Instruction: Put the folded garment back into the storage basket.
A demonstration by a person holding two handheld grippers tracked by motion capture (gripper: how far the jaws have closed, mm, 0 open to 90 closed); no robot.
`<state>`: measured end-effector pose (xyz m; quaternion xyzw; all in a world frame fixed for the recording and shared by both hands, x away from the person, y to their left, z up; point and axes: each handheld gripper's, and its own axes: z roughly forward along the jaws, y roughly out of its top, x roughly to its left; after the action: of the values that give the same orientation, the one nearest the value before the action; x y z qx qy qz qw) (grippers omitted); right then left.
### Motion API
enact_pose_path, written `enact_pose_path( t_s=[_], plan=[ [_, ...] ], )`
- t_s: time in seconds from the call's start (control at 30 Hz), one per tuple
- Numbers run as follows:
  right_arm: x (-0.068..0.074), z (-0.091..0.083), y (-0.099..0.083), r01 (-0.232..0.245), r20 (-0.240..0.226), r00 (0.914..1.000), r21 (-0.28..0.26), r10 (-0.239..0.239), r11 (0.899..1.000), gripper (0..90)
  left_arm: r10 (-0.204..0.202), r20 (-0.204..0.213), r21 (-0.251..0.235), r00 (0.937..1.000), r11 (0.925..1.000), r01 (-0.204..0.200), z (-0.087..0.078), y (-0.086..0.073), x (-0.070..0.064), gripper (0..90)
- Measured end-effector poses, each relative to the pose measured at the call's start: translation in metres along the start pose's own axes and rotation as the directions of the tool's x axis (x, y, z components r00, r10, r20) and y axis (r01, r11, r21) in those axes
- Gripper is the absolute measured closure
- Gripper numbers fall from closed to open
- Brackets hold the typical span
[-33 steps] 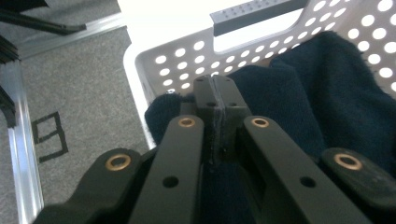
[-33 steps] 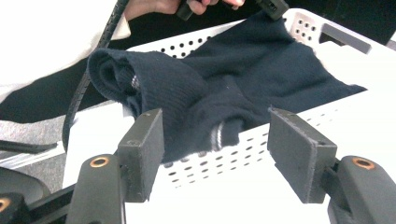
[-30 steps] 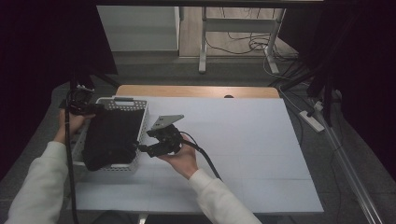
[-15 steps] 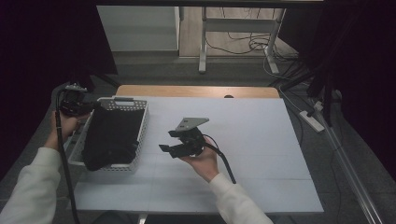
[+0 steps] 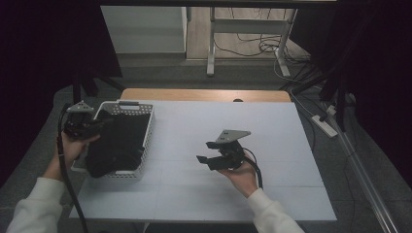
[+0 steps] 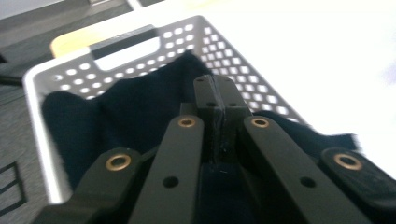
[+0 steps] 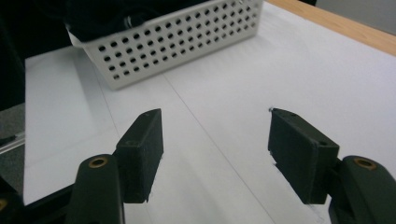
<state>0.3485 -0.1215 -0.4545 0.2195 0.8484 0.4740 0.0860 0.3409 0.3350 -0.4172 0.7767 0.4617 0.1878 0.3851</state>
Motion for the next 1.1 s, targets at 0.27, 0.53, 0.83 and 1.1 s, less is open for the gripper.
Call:
enact_pose_path(
  t_s=[0.27, 0.53, 0.83, 1.1],
  plan=[
    [-0.012, -0.022, -0.024, -0.024, 0.017, 0.9996, 0.013, 0.024, 1.000, 33.9, 0.023, 0.050, -0.033, 0.9985, 0.9992, -0.022, -0.014, -0.018, -0.028, 88.7],
    [-0.018, -0.037, -0.044, -0.032, 0.030, 0.9990, 0.029, 0.032, 0.999, 33.0, 0.041, 0.076, -0.054, 0.9963, 0.9979, -0.037, -0.023, -0.025, -0.045, 88.8],
    [-0.026, -0.054, -0.060, -0.042, 0.055, 0.9977, 0.032, 0.040, 0.999, 32.8, 0.058, 0.072, -0.001, 0.9957, 0.9983, -0.058, -0.024, -0.040, -0.058, 88.8],
    [-0.029, -0.061, -0.063, -0.048, 0.069, 0.9966, 0.035, 0.045, 0.998, 32.3, 0.047, 0.055, 0.034, 0.9974, 0.9982, -0.049, -0.036, -0.059, -0.065, 88.8]
  ],
)
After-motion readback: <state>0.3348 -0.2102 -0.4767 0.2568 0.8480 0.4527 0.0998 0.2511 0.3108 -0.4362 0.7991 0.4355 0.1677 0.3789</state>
